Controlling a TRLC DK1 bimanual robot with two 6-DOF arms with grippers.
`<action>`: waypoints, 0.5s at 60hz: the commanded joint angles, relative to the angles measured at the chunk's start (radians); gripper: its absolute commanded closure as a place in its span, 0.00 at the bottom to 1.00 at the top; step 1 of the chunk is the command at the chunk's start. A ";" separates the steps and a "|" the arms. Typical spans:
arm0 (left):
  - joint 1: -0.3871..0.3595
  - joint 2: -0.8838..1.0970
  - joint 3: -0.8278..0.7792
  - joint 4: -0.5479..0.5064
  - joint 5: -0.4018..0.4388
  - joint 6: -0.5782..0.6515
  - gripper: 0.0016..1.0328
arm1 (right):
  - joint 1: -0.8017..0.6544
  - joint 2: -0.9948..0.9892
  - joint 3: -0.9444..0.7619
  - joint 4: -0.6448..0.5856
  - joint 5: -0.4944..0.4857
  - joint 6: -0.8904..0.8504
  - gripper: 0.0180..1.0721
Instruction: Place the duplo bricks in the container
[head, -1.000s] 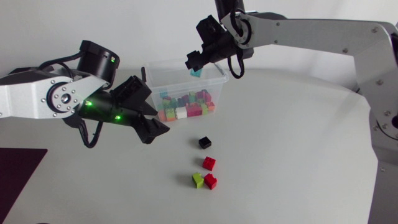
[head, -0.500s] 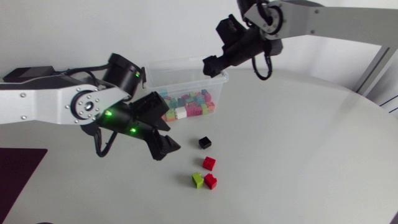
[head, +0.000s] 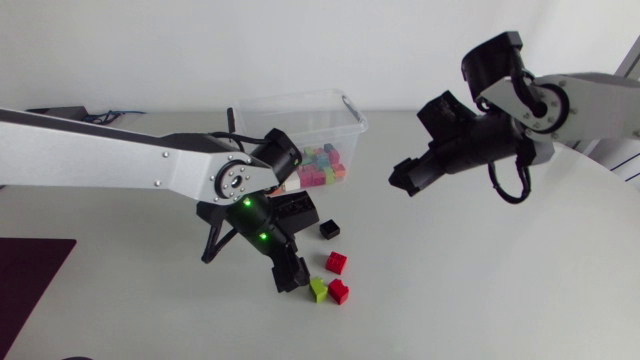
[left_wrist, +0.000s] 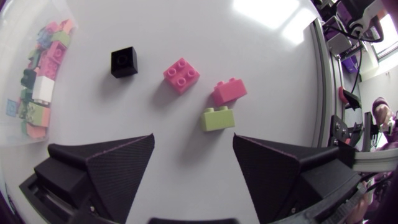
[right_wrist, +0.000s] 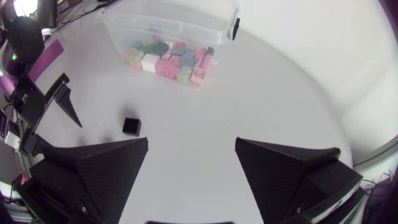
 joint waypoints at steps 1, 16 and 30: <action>-0.023 0.052 0.073 -0.066 -0.008 -0.022 0.15 | -0.008 -0.043 -0.084 0.018 -0.002 -0.028 0.04; -0.093 0.112 0.134 -0.116 -0.040 -0.117 0.15 | 0.000 -0.117 -0.189 0.036 0.001 -0.011 0.04; -0.122 0.169 0.168 -0.141 -0.079 -0.177 0.19 | 0.045 -0.179 -0.258 0.035 0.001 0.007 0.04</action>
